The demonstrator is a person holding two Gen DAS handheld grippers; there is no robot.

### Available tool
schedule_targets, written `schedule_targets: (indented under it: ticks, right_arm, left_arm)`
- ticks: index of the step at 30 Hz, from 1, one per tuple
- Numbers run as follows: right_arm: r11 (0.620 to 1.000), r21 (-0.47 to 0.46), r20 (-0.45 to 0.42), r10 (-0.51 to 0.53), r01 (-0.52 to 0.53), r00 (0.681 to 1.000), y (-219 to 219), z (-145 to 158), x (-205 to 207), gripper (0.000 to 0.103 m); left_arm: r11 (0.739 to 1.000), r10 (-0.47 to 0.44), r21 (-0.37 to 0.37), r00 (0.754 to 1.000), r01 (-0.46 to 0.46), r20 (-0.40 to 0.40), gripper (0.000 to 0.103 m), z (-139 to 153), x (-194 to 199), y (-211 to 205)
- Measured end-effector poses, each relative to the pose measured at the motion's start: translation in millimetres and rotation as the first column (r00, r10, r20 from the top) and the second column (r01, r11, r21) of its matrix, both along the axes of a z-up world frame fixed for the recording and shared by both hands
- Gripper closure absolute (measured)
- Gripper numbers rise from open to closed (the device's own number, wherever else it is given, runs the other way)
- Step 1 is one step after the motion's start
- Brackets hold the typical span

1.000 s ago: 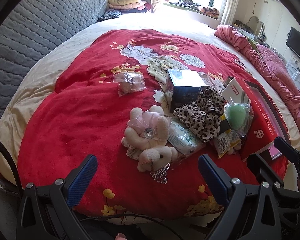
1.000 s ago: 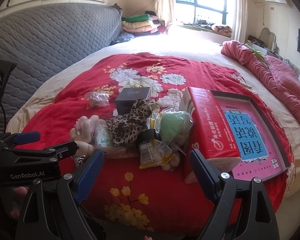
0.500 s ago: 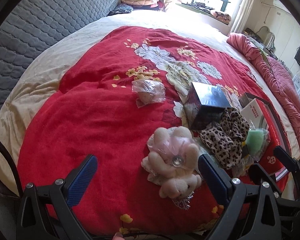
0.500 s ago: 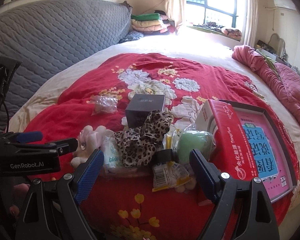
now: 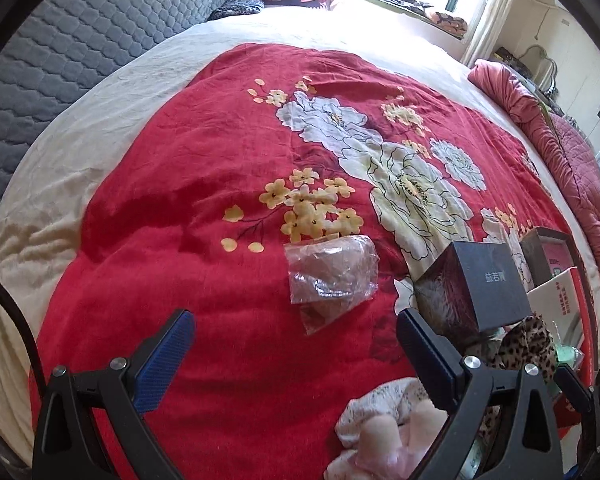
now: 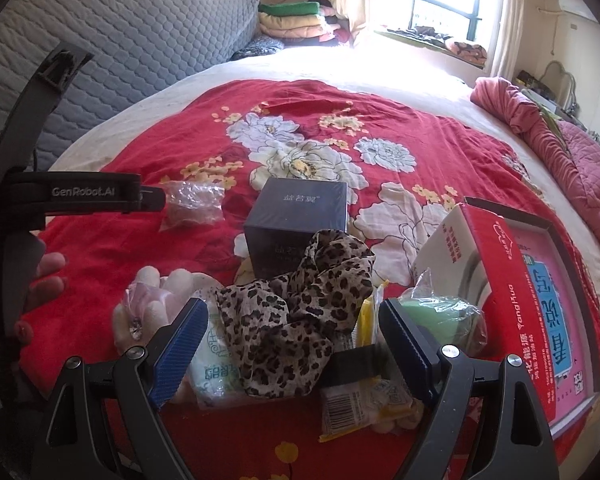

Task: Organize soft objects
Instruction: 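Grasp the clear bag with the left tool while the right tool grasps the leopard scrunchie, then carry the clear bag and leopard scrunchie with both tools over the pink tray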

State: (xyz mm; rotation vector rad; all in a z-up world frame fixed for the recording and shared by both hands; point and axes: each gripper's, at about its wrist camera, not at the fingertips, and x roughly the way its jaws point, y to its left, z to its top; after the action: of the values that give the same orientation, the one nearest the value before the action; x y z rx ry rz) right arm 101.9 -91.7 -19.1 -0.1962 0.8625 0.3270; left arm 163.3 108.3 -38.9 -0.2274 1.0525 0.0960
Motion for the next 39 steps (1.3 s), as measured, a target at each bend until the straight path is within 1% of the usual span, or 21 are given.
schedule_targets:
  ticks: [2, 4, 10, 14, 15, 16, 18, 19, 20, 21, 22, 24, 26, 27, 28, 29, 30, 34, 35, 37, 39]
  right_arm:
    - [1.000, -0.004, -0.004, -0.011, 0.011, 1.000, 0, -3, 5, 0.015]
    - [1.000, -0.007, -0.013, -0.013, 0.013, 1.000, 0, -6, 10, 0.015]
    - [1.000, -0.031, -0.027, -0.003, 0.002, 1.000, 6, -17, 16, 0.015]
    - [0.997, -0.072, -0.003, 0.010, -0.010, 1.000, 10, -23, 16, 0.017]
    - [0.997, -0.078, 0.003, 0.011, -0.011, 1.000, 10, -25, 17, 0.021]
    - [0.996, -0.088, -0.001, 0.011, -0.011, 1.000, 10, -27, 18, 0.031]
    - [0.992, -0.123, 0.010, 0.014, -0.012, 1.000, 11, -32, 19, 0.038]
    - [0.990, -0.141, 0.020, 0.016, -0.013, 1.000, 11, -33, 19, 0.044]
    - [0.989, -0.147, 0.031, 0.015, -0.010, 0.999, 10, -33, 18, 0.047]
    - [0.990, -0.144, 0.039, 0.013, -0.007, 0.999, 8, -32, 18, 0.052]
    - [0.991, -0.134, 0.043, 0.017, -0.011, 0.999, 6, -32, 18, 0.061]
    - [0.992, -0.120, 0.035, 0.031, -0.026, 0.999, 5, -30, 19, 0.075]
    - [0.993, -0.115, 0.041, 0.033, -0.028, 0.999, 4, -29, 18, 0.077]
    - [0.994, -0.107, 0.039, 0.036, -0.031, 0.999, 4, -28, 18, 0.081]
    - [0.995, -0.096, 0.038, 0.036, -0.032, 0.999, 2, -27, 17, 0.083]
    - [0.996, -0.089, 0.040, 0.036, -0.033, 0.999, 1, -25, 16, 0.084]
    - [0.996, -0.086, 0.043, 0.036, -0.032, 0.998, -1, -24, 16, 0.086]
    - [0.998, -0.062, 0.051, 0.026, -0.023, 0.998, -7, -17, 12, 0.087]
    - [0.998, -0.057, 0.056, 0.027, -0.023, 0.998, -8, -15, 10, 0.087]
    - [0.999, -0.044, 0.067, 0.034, -0.031, 0.997, -10, -9, 7, 0.088]
    - [0.999, -0.017, 0.073, 0.040, -0.039, 0.997, -13, -3, 4, 0.088]
  left_arm:
    - [1.000, -0.002, 0.002, 1.000, 0.002, -0.018, 0.002, -8, 12, 0]
    - [1.000, -0.014, -0.021, 1.000, 0.013, -0.028, 0.002, -15, 20, 0]
    - [0.999, -0.041, 0.001, 0.998, 0.041, -0.039, 0.002, -28, 39, -10]
    - [0.999, -0.047, 0.014, 0.998, 0.047, -0.043, 0.002, -35, 43, -11]
    - [0.999, -0.046, 0.013, 0.998, 0.047, -0.051, 0.002, -38, 43, -10]
    - [0.999, -0.049, 0.011, 0.997, 0.050, -0.062, 0.002, -43, 44, -10]
    - [0.999, -0.048, 0.011, 0.996, 0.049, -0.072, 0.002, -49, 45, -9]
    - [0.999, -0.048, 0.010, 0.996, 0.049, -0.072, 0.002, -51, 44, -9]
    - [0.999, -0.049, 0.010, 0.996, 0.050, -0.070, 0.002, -51, 44, -9]
    - [0.999, -0.050, 0.011, 0.997, 0.051, -0.064, 0.002, -51, 44, -9]
    - [0.998, -0.053, 0.014, 0.997, 0.054, -0.064, 0.004, -50, 45, -9]
    - [0.999, -0.047, 0.000, 0.997, 0.047, -0.054, 0.010, -48, 45, -8]
    - [0.999, -0.047, -0.019, 0.998, 0.047, -0.042, 0.017, -46, 46, -6]
    - [0.998, -0.049, -0.029, 0.998, 0.048, -0.037, 0.024, -45, 46, -6]
    - [0.998, -0.050, -0.041, 0.998, 0.049, -0.026, 0.035, -43, 46, -5]
    - [0.997, -0.055, -0.053, 0.998, 0.054, -0.018, 0.038, -42, 47, -6]
    - [0.996, -0.057, -0.063, 0.998, 0.056, -0.016, 0.039, -41, 46, -6]
    - [0.987, -0.067, -0.146, 0.998, 0.069, 0.018, 0.043, -38, 41, -5]
    - [0.986, -0.066, -0.152, 0.998, 0.068, 0.021, 0.043, -37, 40, -6]
    - [0.988, -0.063, -0.139, 0.998, 0.066, 0.031, 0.044, -31, 33, -7]
    - [0.988, -0.056, -0.139, 0.997, 0.063, 0.051, 0.044, -22, 23, -7]
